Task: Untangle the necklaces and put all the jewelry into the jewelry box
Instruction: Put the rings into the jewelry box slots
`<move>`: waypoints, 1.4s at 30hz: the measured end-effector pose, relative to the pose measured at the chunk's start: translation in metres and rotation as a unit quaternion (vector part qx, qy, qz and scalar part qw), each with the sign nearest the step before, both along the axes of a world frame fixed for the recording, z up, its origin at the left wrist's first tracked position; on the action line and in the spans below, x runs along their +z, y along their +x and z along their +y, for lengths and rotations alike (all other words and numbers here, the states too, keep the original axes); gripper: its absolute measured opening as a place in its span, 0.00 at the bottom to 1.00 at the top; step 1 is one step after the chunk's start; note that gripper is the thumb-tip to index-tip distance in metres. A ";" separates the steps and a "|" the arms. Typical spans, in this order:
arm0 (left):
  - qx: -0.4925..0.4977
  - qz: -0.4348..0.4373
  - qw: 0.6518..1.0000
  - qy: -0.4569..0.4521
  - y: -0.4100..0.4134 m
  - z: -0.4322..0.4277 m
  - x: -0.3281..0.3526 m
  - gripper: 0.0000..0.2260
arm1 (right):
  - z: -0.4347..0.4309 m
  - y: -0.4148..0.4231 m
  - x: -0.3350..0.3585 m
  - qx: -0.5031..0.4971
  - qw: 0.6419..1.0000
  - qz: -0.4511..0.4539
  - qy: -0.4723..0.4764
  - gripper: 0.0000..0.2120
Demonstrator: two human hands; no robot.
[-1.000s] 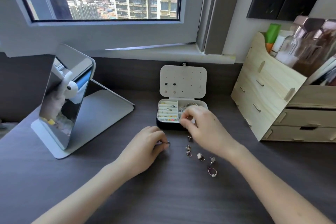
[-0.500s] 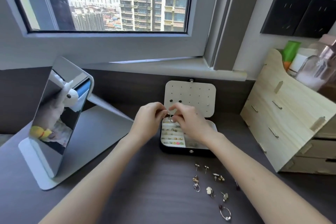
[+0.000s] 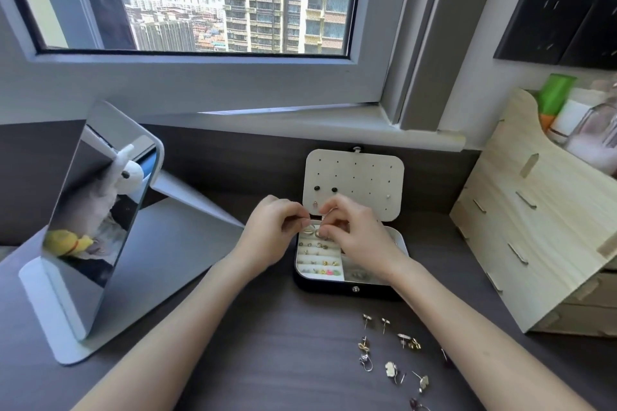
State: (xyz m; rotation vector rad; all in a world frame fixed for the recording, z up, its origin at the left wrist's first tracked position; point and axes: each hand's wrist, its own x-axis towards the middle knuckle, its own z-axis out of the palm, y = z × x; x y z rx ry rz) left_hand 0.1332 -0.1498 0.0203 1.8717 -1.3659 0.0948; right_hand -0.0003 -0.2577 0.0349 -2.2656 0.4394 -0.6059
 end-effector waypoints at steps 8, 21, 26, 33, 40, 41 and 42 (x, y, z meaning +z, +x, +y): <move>-0.011 -0.124 0.991 0.041 0.006 0.001 0.002 0.02 | 0.001 0.003 -0.007 0.004 0.994 -0.008 -0.108 0.07; 0.092 0.300 0.939 0.145 -0.015 -0.004 0.025 0.04 | 0.002 0.009 -0.011 -0.053 0.969 0.005 -0.242 0.04; 0.126 0.298 0.938 0.128 -0.022 -0.008 0.022 0.03 | 0.007 0.007 -0.009 -0.020 0.959 0.036 -0.280 0.05; 0.150 0.229 0.955 0.112 -0.030 -0.001 0.020 0.03 | 0.021 -0.017 0.012 -0.029 0.962 0.081 -0.260 0.09; 0.095 0.091 0.991 0.022 -0.061 0.047 0.019 0.03 | 0.044 -0.122 0.011 -0.068 0.981 0.062 -0.171 0.03; 0.081 0.077 0.993 0.029 -0.069 0.052 0.019 0.03 | 0.045 -0.129 0.006 -0.084 0.977 0.072 -0.183 0.02; 0.068 0.065 0.995 0.035 -0.076 0.056 0.018 0.03 | 0.047 -0.133 0.000 -0.094 0.973 0.077 -0.198 0.02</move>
